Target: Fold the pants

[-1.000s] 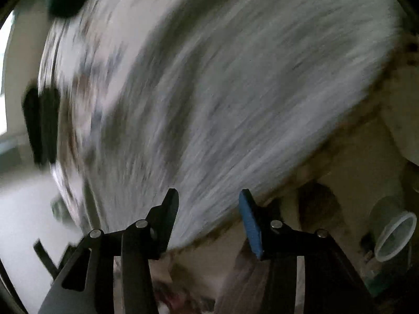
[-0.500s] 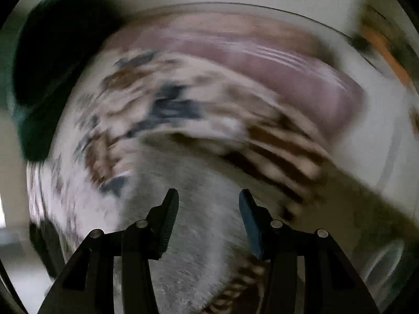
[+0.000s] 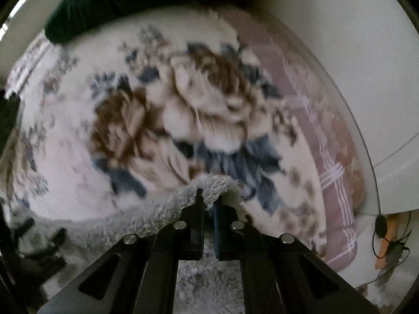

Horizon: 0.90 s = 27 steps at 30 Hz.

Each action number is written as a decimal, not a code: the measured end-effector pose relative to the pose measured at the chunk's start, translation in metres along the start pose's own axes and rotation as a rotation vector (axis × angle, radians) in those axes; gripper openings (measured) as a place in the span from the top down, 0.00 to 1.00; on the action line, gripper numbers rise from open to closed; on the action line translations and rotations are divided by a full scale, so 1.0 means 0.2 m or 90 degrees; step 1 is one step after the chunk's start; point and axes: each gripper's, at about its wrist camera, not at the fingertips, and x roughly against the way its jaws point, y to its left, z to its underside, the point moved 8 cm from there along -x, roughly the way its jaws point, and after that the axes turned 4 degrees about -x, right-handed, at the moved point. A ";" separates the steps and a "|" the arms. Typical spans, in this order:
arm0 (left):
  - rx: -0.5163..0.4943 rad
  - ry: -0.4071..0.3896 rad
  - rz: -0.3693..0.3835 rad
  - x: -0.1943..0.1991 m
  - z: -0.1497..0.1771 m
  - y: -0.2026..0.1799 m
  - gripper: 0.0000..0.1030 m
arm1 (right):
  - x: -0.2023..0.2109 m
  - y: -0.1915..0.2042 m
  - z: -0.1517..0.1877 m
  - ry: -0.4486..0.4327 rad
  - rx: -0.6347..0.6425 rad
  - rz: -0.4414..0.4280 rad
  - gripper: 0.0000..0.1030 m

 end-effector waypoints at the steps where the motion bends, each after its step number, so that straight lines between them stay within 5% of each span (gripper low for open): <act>1: 0.002 0.004 0.000 -0.01 0.01 0.00 0.12 | -0.05 0.01 -0.01 0.017 0.006 0.003 0.95; 4: 0.008 0.012 0.003 -0.02 0.03 0.01 0.12 | -0.27 0.00 0.01 0.125 -0.036 -0.027 0.92; 5: 0.012 0.016 0.009 -0.01 0.04 0.02 0.12 | -0.27 -0.04 0.02 0.132 -0.078 -0.060 0.84; 6: 0.016 0.019 0.016 -0.01 0.05 0.02 0.12 | -0.24 -0.08 0.02 0.118 -0.116 -0.090 0.79; 8: 0.023 0.016 0.028 0.02 0.07 0.03 0.12 | -0.09 -0.26 0.08 0.073 -0.224 -0.128 0.52; 10: 0.021 0.017 0.040 0.06 0.13 0.02 0.12 | 0.01 -0.42 0.21 0.050 -0.319 -0.138 0.46; 15: 0.007 0.046 0.065 0.08 0.28 -0.05 0.12 | 0.02 -0.55 0.57 0.090 -0.427 -0.167 0.46; 19: -0.033 0.060 0.059 0.06 0.37 -0.16 0.12 | -0.17 -0.47 0.69 0.124 -0.454 -0.211 0.46; 21: -0.046 0.062 0.059 0.06 0.39 -0.20 0.12 | -0.25 -0.43 0.74 0.143 -0.456 -0.202 0.71; 22: -0.052 0.060 0.059 0.07 0.40 -0.21 0.12 | -0.26 -0.43 0.75 0.141 -0.452 -0.180 0.91; 27: -0.070 0.044 0.055 0.11 0.41 -0.27 0.12 | -0.08 -0.51 0.76 0.062 -0.446 -0.112 0.91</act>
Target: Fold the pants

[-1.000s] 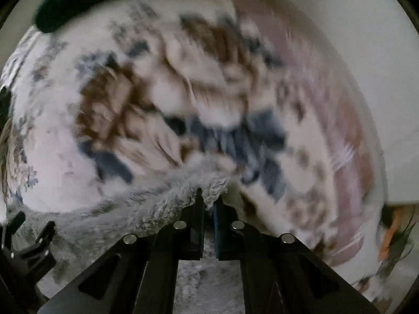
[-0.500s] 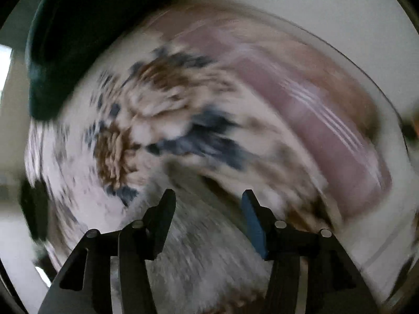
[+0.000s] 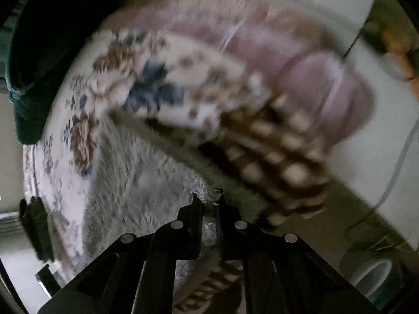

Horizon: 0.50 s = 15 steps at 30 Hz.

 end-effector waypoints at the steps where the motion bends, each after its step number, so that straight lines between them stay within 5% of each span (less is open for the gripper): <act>1: 0.000 0.003 0.002 0.00 0.00 -0.01 0.12 | -0.03 -0.04 0.02 0.020 -0.012 0.002 0.91; 3: 0.006 0.013 0.007 -0.02 0.01 -0.01 0.12 | -0.10 -0.10 0.06 0.067 -0.045 -0.007 0.89; 5: 0.007 0.020 0.017 -0.03 0.02 -0.01 0.12 | -0.13 -0.11 0.09 0.105 -0.079 -0.067 0.76; 10: 0.012 0.046 0.040 -0.16 0.03 -0.01 0.12 | -0.06 -0.07 0.18 0.064 -0.055 -0.146 0.40; 15: 0.032 0.072 0.068 -0.27 0.04 -0.01 0.08 | -0.34 -0.06 0.33 0.150 -0.070 -0.183 0.40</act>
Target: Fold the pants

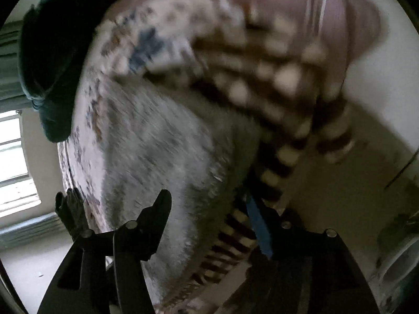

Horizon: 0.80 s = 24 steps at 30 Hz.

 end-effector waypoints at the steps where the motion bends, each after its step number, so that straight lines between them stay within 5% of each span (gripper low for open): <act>1: 0.002 0.004 0.003 -0.01 -0.01 0.01 0.08 | -0.05 0.00 0.00 0.004 -0.003 -0.003 0.40; 9: 0.011 0.010 0.011 -0.03 -0.09 0.02 0.06 | -0.11 0.19 -0.09 -0.048 -0.014 -0.203 0.40; 22: 0.059 0.082 0.056 -0.13 -0.20 0.12 0.00 | -0.36 0.34 -0.25 0.000 0.021 -0.252 0.39; 24: 0.069 0.047 0.057 -0.05 -0.22 0.14 0.00 | -0.31 0.40 -0.24 -0.020 0.046 -0.248 0.54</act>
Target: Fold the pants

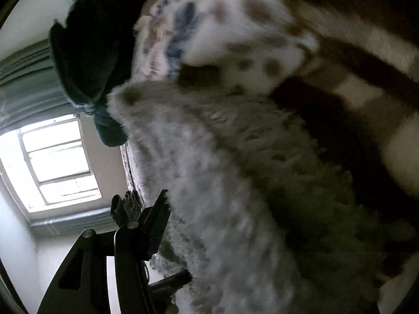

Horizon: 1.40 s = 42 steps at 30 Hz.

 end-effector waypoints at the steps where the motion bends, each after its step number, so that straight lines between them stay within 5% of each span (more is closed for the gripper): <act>1: -0.001 -0.013 -0.006 0.03 0.00 0.01 0.00 | 0.01 0.04 0.01 -0.001 0.018 0.011 0.72; 7: 0.044 -0.036 -0.018 0.17 0.06 0.13 0.00 | 0.04 0.26 0.10 -0.044 0.084 0.082 0.80; 17: 0.150 -0.085 -0.018 0.45 0.29 0.79 0.00 | -0.10 0.76 0.53 -0.021 0.277 0.136 0.81; 26: 0.195 -0.050 -0.082 0.42 0.67 1.54 0.00 | -0.87 0.78 1.63 0.149 0.564 0.277 0.81; 30: 0.239 -0.035 -0.091 0.37 0.82 1.76 0.00 | -1.05 0.69 1.95 0.200 0.667 0.344 0.81; 32: 0.255 -0.033 -0.087 0.34 0.89 1.79 0.00 | -1.08 0.58 2.09 0.251 0.698 0.405 0.73; 34: 0.269 -0.046 -0.070 0.34 0.91 1.82 0.00 | -1.06 0.56 2.14 0.292 0.675 0.398 0.67; 37: 0.279 -0.076 -0.030 0.38 0.93 1.84 0.00 | -0.97 0.61 2.12 0.347 0.606 0.331 0.23; 42: 0.280 -0.121 0.097 0.48 0.81 1.62 0.00 | -0.70 0.77 1.96 0.334 0.512 0.262 0.21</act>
